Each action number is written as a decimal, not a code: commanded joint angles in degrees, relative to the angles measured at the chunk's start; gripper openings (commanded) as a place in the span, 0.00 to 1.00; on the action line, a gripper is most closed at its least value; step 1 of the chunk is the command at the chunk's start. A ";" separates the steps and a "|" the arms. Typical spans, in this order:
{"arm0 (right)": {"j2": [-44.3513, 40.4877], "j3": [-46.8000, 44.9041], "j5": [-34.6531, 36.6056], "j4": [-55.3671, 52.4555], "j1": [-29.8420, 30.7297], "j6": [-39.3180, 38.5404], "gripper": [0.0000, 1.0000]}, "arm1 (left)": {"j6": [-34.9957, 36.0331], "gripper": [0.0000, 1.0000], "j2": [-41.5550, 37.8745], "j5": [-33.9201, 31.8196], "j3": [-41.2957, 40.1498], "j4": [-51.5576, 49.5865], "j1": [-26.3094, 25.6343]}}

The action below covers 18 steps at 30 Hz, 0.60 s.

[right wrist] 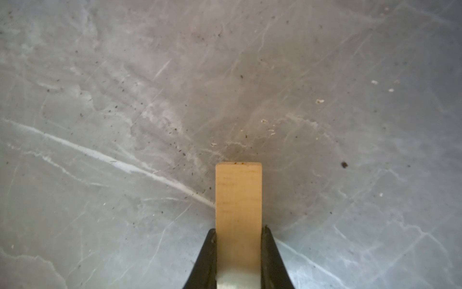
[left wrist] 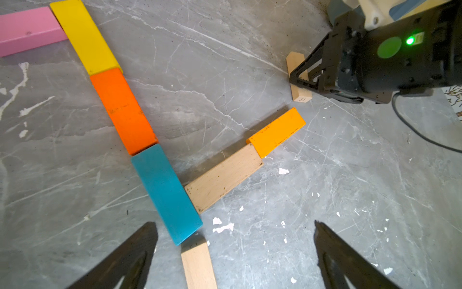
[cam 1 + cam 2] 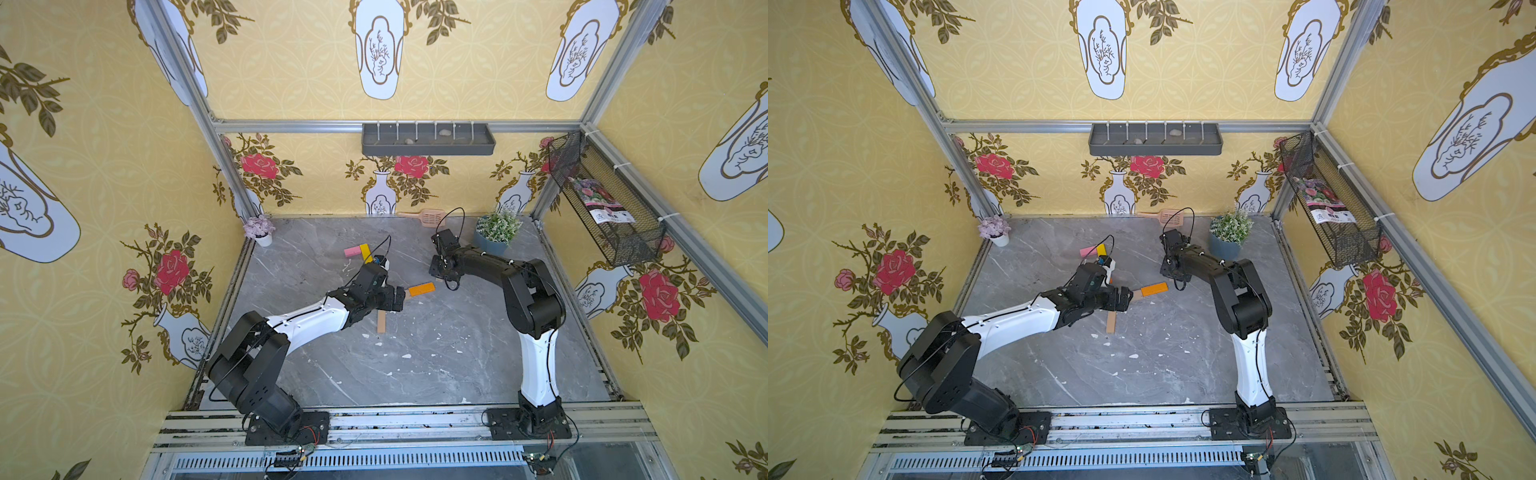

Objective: Assemble a giraffe with building blocks
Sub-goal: Pick up the building block from the center of the board.

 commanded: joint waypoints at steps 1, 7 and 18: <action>-1.61 -3.20 -0.85 -3.20 -1.68 -7.51 0.14 | 0.81 0.99 0.31 -0.09 0.11 -0.20 0.04; -9.22 -9.38 -2.97 -3.38 -4.04 -15.10 0.09 | 1.32 0.99 -0.12 -1.13 -0.13 -0.39 -0.03; -20.92 -19.17 -3.80 -7.24 8.77 -20.25 0.12 | 1.86 0.99 0.05 -1.87 0.29 -0.99 0.06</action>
